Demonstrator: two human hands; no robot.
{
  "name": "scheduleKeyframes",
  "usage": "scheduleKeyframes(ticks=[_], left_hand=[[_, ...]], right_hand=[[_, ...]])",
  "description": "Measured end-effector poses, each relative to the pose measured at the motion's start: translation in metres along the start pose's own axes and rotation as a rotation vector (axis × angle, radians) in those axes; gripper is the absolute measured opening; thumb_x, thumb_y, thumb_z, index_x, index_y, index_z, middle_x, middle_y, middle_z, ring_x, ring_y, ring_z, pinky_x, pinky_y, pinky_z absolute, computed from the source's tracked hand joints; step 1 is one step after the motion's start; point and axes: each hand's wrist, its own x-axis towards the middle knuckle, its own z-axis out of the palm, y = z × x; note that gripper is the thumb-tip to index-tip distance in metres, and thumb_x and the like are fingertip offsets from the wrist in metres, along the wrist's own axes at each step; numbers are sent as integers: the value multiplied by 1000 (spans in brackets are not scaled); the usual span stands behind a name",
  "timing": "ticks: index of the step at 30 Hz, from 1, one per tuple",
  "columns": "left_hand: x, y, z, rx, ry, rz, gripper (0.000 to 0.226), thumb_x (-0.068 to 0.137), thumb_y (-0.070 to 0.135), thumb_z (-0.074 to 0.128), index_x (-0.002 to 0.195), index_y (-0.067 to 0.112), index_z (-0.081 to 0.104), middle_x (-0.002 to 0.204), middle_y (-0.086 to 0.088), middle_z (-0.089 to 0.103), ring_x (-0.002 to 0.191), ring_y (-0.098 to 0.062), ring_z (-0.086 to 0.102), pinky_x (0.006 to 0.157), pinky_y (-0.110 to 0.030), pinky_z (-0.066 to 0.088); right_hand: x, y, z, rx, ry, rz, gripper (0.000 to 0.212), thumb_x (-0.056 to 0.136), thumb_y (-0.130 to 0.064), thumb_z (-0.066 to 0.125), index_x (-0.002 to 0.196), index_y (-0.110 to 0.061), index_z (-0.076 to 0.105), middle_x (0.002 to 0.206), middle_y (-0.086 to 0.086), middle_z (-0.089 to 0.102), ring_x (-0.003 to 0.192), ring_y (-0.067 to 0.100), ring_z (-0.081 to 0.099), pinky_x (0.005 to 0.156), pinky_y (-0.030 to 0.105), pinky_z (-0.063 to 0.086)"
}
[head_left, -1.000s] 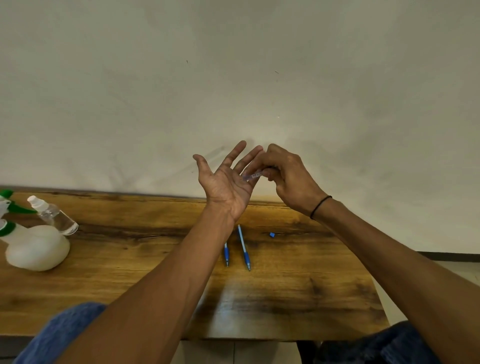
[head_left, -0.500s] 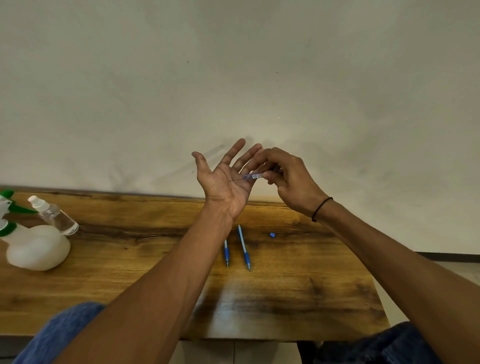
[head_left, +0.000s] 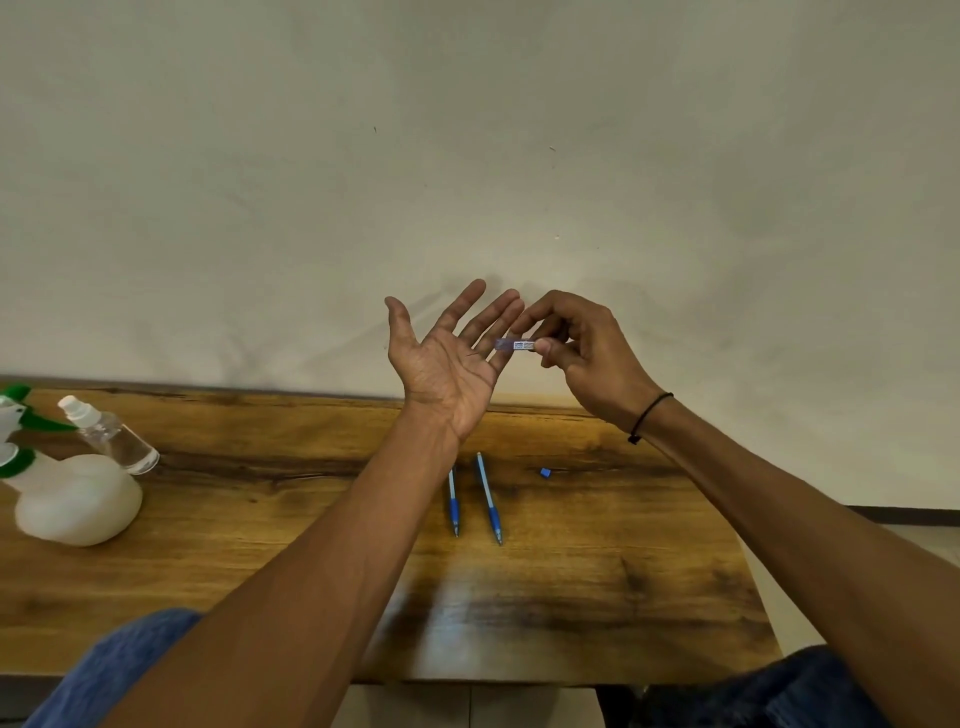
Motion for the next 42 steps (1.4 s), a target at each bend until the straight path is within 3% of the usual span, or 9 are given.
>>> scheduleKeyframes(ticks=[7, 10, 15, 30, 42], left_hand=[[-6, 2, 7, 101, 34, -12, 83, 95, 73, 42, 140, 6, 59, 132, -27, 68, 127, -40, 65, 112, -50, 48], [-5, 6, 9, 281, 148, -30, 63, 95, 61, 55, 128, 10, 69, 118, -19, 76, 115, -33, 73, 99, -45, 58], [-5, 12, 10, 564, 234, -23, 39, 93, 45, 66, 112, 12, 77, 104, -11, 80, 93, -19, 74, 83, -35, 59], [-8, 6, 12, 766, 186, 96, 31, 89, 31, 81, 103, 4, 80, 82, -6, 78, 72, -10, 70, 72, -27, 60], [-10, 15, 8, 775, 166, 134, 14, 91, 17, 78, 100, 7, 80, 84, -7, 77, 78, -14, 71, 73, -28, 60]], right_hand=[[0, -2, -3, 28, 26, 19, 23, 95, 7, 60, 106, -12, 69, 93, 0, 71, 78, 18, 65, 70, 24, 58], [1, -1, -7, 49, 62, 27, 26, 95, 9, 59, 105, -13, 69, 87, -1, 70, 75, 13, 65, 70, 22, 57], [2, 2, -14, 76, 117, 63, 24, 94, 10, 58, 107, -8, 69, 86, 17, 69, 74, 20, 65, 75, 33, 59], [1, 3, -22, 100, 157, 91, 23, 95, 10, 59, 107, -8, 67, 84, 16, 68, 74, 21, 66, 74, 32, 59], [0, 5, -22, 120, 146, 94, 30, 95, 10, 59, 115, -9, 70, 82, 15, 66, 77, 23, 64, 72, 24, 56]])
